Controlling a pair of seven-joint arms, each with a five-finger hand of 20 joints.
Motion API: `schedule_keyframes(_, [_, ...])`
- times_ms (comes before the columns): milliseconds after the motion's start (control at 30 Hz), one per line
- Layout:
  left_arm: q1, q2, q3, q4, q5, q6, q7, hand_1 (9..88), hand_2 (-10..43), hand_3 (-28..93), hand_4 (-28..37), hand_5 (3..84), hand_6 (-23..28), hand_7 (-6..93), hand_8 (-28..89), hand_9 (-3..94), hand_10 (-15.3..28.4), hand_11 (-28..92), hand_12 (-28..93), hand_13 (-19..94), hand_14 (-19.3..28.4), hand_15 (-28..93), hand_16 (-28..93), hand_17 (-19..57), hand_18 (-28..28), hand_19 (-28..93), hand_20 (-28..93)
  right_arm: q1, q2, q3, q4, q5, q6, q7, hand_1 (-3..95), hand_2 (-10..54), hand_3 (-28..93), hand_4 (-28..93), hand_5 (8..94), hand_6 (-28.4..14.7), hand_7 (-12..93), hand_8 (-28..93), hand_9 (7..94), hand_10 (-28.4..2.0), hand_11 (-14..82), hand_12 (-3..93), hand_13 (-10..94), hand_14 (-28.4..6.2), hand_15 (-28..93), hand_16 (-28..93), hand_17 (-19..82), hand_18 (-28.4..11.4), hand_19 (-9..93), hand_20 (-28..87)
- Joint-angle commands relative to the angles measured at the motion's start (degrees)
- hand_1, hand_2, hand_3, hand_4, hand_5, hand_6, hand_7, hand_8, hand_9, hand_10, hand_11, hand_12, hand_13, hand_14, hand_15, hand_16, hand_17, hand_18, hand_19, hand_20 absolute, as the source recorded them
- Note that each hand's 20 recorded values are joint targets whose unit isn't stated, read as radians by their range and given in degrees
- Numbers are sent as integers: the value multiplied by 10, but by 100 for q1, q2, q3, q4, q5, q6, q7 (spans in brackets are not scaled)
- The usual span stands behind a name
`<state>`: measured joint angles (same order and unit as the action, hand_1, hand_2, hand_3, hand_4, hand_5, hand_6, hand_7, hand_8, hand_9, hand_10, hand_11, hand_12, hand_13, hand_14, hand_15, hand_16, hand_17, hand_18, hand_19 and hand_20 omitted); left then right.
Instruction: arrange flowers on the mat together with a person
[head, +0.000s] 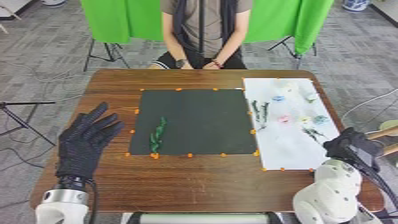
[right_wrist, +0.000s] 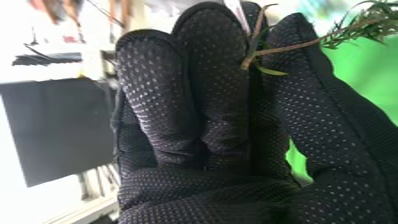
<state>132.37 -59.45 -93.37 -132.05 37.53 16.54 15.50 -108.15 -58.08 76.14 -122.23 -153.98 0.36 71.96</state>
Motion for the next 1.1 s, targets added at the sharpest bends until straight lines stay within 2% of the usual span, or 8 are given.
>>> schedule_keyframes(33, [112,53,-94,-129,45,-11,43,200,113,750,-283,385,116,103,-86,377,237,276,99,291,284,543,-127,-57,264,673,-138,1079,-400,-943,-50,292,392,-754,496,-95,693,-283,925,10,164,30,936,-116,340,197,811,-100,608,146,257,-179,799,29])
schedule_keyframes(133, [88,107,-105,-179,60,-48,49,200,112,750,-283,385,116,102,-86,377,238,276,99,291,284,543,-128,-57,264,673,-138,1537,-698,-1401,150,496,494,-1065,497,-95,694,-283,926,10,164,31,937,-116,343,196,813,-101,610,146,258,-180,802,27])
schedule_keyframes(300, [3,62,-136,-203,143,-153,-139,200,113,749,-283,386,116,102,-85,378,237,277,100,291,284,544,-128,-57,264,673,-138,2093,-1243,-2016,569,702,300,-1590,496,-95,695,-283,928,9,164,33,937,-117,348,195,816,-103,613,146,260,-183,807,22])
schedule_keyframes(600, [-240,85,-35,-160,201,-270,-338,201,114,747,-283,386,116,103,-86,378,238,277,100,291,284,544,-127,-57,265,674,-139,2293,-2142,-2397,1373,549,-32,-2339,493,-95,697,-283,930,7,165,35,937,-117,352,192,817,-105,615,146,260,-184,812,13])
schedule_keyframes(667, [-201,108,-55,-180,180,-247,-287,201,114,748,-283,386,116,103,-86,378,238,277,100,291,284,543,-127,-57,265,674,-139,2461,-2212,-2549,1615,688,-202,-2382,493,-95,698,-283,930,6,169,37,937,-117,354,191,817,-106,616,147,260,-184,813,11])
schedule_keyframes(733, [-295,64,-28,-138,199,-342,-386,201,114,748,-283,386,116,102,-85,378,238,276,99,291,284,543,-127,-57,265,674,-139,2535,-2211,-2672,1818,658,-157,-2365,491,-95,697,-283,932,6,169,35,937,-117,356,191,818,-106,617,147,260,-185,814,9])
schedule_keyframes(833, [-278,99,-34,-162,181,-337,-329,202,113,748,-283,387,117,102,-85,379,238,276,100,291,284,543,-127,-57,265,673,-139,2723,-2165,-2902,2109,779,-291,-2375,488,-95,694,-283,933,6,169,35,937,-116,357,190,818,-107,617,147,260,-186,816,7])
schedule_keyframes(1100, [-400,111,-36,-137,201,-425,-338,203,113,749,-283,389,118,103,-85,378,238,276,100,291,284,543,-127,-57,265,673,-139,2751,-2229,-3169,2379,469,-812,-2540,481,-95,687,-283,932,5,168,32,937,-117,359,189,819,-109,619,144,259,-190,820,-2])
